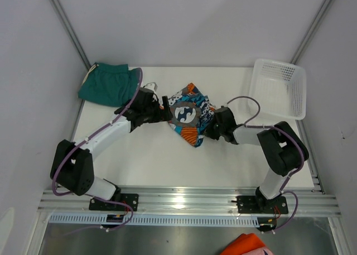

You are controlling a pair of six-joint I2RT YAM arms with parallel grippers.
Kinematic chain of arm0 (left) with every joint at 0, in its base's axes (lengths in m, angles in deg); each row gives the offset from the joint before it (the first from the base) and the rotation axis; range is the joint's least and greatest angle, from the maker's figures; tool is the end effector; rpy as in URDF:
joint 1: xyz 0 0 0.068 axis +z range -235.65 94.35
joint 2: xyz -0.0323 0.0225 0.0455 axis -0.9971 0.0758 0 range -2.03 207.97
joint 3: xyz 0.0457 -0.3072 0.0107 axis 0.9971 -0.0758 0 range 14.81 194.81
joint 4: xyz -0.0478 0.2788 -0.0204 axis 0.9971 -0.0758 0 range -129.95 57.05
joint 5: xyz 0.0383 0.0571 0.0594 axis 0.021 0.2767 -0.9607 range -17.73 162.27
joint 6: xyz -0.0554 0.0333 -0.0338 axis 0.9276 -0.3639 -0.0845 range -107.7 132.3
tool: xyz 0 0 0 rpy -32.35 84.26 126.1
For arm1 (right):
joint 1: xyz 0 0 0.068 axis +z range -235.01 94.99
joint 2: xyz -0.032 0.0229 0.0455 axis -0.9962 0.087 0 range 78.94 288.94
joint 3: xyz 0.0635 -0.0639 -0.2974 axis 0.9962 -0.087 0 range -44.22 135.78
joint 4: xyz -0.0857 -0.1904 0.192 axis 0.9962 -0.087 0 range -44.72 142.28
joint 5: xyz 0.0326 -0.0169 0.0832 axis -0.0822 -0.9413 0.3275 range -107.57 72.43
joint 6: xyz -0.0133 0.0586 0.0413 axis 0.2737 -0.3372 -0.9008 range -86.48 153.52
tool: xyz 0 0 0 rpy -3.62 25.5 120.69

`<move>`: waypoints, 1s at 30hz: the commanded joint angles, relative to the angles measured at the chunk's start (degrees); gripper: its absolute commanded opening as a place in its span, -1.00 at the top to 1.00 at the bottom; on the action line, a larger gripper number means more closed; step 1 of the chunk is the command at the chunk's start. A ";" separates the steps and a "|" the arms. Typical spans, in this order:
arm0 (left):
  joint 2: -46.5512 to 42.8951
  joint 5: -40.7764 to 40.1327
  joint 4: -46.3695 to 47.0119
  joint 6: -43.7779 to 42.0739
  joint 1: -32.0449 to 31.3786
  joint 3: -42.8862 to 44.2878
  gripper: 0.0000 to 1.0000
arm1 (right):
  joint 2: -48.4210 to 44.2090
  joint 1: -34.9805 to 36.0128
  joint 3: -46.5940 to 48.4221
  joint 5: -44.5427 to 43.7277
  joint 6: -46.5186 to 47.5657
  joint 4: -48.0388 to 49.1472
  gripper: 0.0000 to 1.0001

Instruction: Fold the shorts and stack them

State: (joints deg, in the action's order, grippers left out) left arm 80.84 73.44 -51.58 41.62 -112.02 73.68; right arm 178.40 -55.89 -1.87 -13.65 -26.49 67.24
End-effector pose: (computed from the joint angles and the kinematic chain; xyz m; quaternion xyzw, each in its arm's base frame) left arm 0.3139 -0.1570 0.2685 -0.0195 0.9155 -0.1958 0.3508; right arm 0.3175 0.1816 0.1292 0.2299 0.8842 0.3067 0.2668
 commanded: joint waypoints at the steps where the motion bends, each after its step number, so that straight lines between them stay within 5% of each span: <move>1: 1.14 -0.38 0.79 -3.73 1.14 2.12 -0.90 | -0.41 0.23 6.41 9.61 27.06 -25.32 1.00; 4: 3.43 1.80 0.44 -4.45 3.33 3.27 -0.90 | -1.27 -1.17 8.37 4.53 33.62 -37.78 0.99; 8: 5.63 5.07 5.00 -4.88 5.10 2.83 -0.90 | -6.82 -8.89 2.75 6.61 34.60 -35.79 0.78; 15: 11.51 8.40 8.26 -10.77 5.10 7.12 -0.91 | -5.34 -13.92 9.67 2.92 39.96 -40.80 0.67; 18: 14.68 13.93 8.87 -10.69 5.10 8.80 -0.92 | -2.70 -14.27 12.67 4.86 40.50 -40.80 0.25; 19: 14.95 15.51 9.49 -9.64 5.10 8.63 -0.93 | -2.69 -14.27 12.76 4.78 40.41 -39.84 -0.14; 22: 15.13 18.34 13.44 -7.80 5.10 5.57 -0.98 | -4.71 -15.41 11.27 6.70 39.45 -36.25 -0.42; 26: 16.18 17.55 14.15 -6.12 5.10 4.50 -0.98 | -8.22 -21.11 6.36 18.11 35.23 -29.30 -0.47; 30: 17.32 17.38 14.06 -5.15 5.10 4.06 -0.98 | -8.06 -23.50 4.58 20.24 34.87 -27.88 -0.52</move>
State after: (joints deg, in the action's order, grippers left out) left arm 97.19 89.35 -39.86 34.93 -106.95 78.23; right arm 170.84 -78.68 4.09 2.79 9.05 36.90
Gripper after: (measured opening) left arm 0.990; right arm 0.755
